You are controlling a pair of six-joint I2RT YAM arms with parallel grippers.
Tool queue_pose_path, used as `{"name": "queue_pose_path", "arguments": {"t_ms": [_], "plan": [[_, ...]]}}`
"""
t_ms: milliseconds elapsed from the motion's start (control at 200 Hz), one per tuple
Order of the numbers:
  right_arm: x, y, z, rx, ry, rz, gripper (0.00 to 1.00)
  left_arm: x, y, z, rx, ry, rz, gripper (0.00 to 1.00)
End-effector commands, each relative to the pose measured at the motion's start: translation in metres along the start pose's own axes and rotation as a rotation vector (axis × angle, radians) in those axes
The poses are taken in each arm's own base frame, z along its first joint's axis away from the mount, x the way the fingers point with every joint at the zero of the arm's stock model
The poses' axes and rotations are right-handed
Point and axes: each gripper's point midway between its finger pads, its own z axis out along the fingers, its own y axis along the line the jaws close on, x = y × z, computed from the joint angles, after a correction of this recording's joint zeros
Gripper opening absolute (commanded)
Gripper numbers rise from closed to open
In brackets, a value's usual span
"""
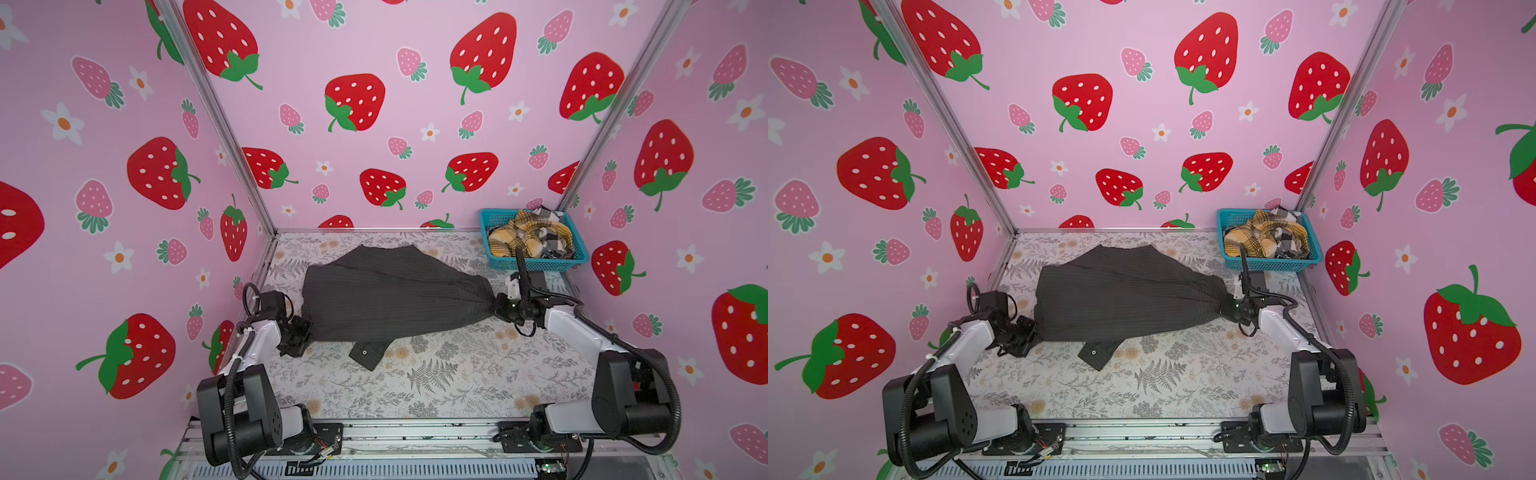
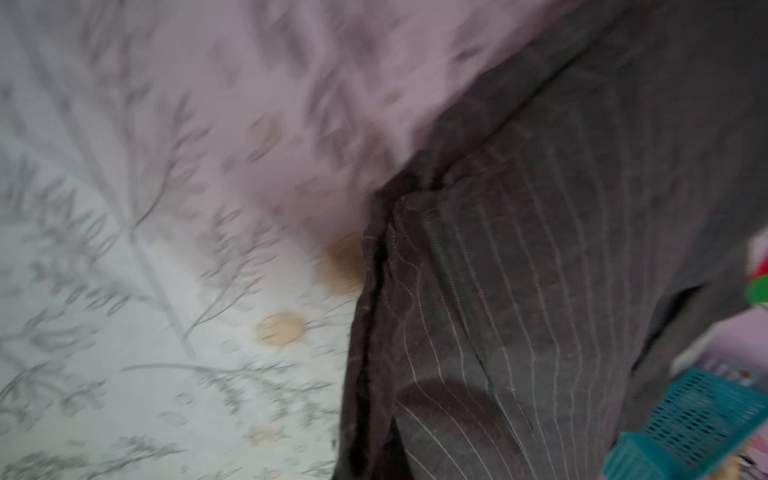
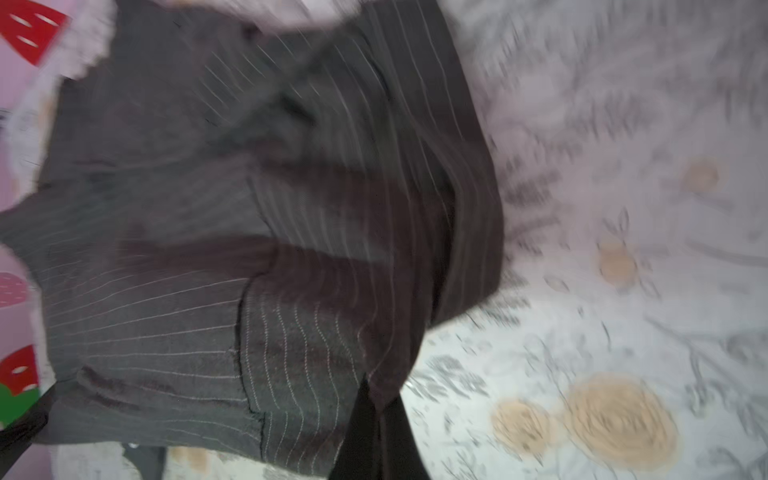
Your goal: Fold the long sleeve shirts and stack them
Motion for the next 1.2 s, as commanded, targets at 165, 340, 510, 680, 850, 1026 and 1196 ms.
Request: {"name": "queue_pose_path", "arguments": {"t_ms": [165, 340, 510, 680, 850, 1026, 1196], "plan": [[-0.009, -0.004, 0.002, 0.018, -0.022, -0.002, 0.0, -0.019, -0.019, -0.01, 0.032, -0.082, 0.035, 0.0], [-0.15, 0.082, -0.002, -0.134, -0.185, -0.148, 0.0, -0.115, -0.174, -0.042, 0.201, -0.19, 0.091, 0.0], [-0.289, 0.226, -0.185, -0.464, -0.709, -0.396, 0.0, -0.172, -0.325, -0.254, 0.596, -0.564, 0.132, 0.0], [-0.275, 0.281, -0.307, -0.7, -0.95, -0.581, 0.0, -0.147, -0.317, -0.382, 0.813, -0.825, 0.105, 0.0], [-0.244, 0.269, -0.297, -0.705, -0.892, -0.585, 0.0, -0.13, -0.264, -0.349, 0.736, -0.822, 0.085, 0.0], [-0.206, 0.209, -0.208, -0.54, -0.672, -0.428, 0.0, -0.111, -0.197, -0.248, 0.506, -0.654, 0.084, 0.0], [-0.122, 0.139, -0.141, -0.399, -0.468, -0.324, 0.0, -0.072, -0.108, -0.148, 0.296, -0.481, 0.085, 0.0]]}}
